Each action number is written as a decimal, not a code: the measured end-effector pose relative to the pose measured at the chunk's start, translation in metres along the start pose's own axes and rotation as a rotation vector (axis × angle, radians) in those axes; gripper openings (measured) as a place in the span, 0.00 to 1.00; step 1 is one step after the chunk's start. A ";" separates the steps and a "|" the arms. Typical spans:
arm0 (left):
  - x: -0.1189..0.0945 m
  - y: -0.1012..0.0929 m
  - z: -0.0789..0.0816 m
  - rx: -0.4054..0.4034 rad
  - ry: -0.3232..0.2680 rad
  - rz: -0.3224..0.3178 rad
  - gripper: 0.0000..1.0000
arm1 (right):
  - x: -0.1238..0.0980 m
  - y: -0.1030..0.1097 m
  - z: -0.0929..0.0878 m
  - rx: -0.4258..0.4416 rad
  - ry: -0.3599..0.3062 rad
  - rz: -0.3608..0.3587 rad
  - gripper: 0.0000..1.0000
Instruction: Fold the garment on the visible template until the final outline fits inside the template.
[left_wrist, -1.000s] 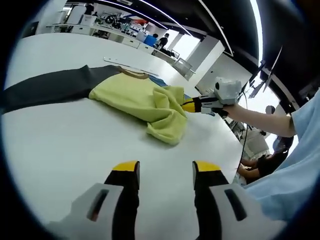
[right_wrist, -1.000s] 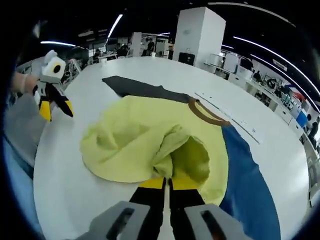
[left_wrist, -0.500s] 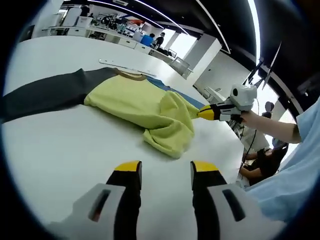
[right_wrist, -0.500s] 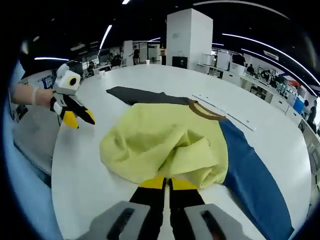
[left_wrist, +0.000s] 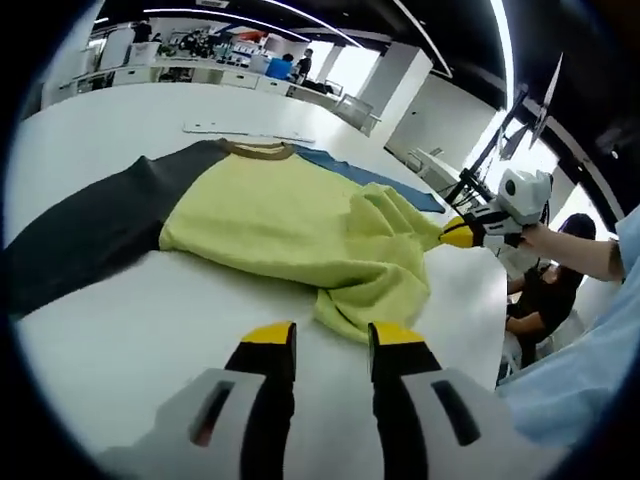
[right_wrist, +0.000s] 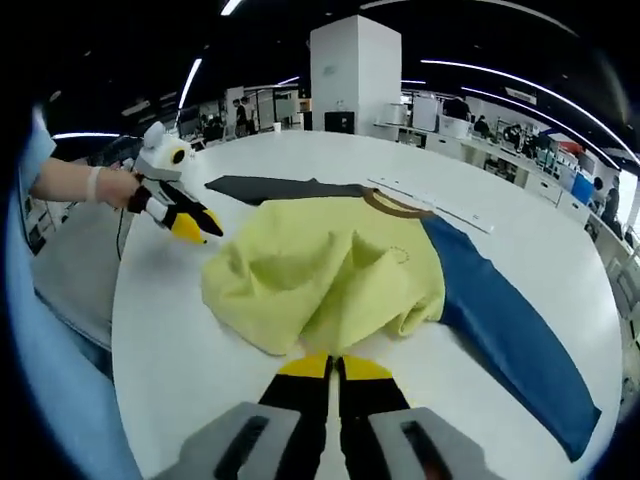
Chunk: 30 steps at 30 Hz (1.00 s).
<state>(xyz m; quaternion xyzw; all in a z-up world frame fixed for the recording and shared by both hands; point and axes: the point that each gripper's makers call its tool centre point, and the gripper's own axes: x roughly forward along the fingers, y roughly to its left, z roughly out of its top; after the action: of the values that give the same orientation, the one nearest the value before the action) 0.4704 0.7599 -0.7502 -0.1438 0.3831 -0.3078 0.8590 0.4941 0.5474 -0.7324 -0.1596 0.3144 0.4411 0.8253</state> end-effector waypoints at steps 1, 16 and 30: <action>0.002 0.001 0.000 -0.011 0.002 -0.002 0.19 | 0.000 0.000 0.000 0.000 0.001 0.000 0.00; 0.007 -0.022 0.010 -0.072 -0.054 -0.009 0.00 | 0.003 0.003 0.002 0.000 -0.012 0.003 0.00; 0.049 -0.062 0.000 0.070 0.059 -0.056 0.00 | 0.003 0.007 -0.006 0.017 -0.010 0.001 0.00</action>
<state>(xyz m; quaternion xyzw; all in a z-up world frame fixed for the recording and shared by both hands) 0.4703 0.6805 -0.7480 -0.1149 0.3930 -0.3490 0.8429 0.4871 0.5498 -0.7385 -0.1500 0.3140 0.4397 0.8280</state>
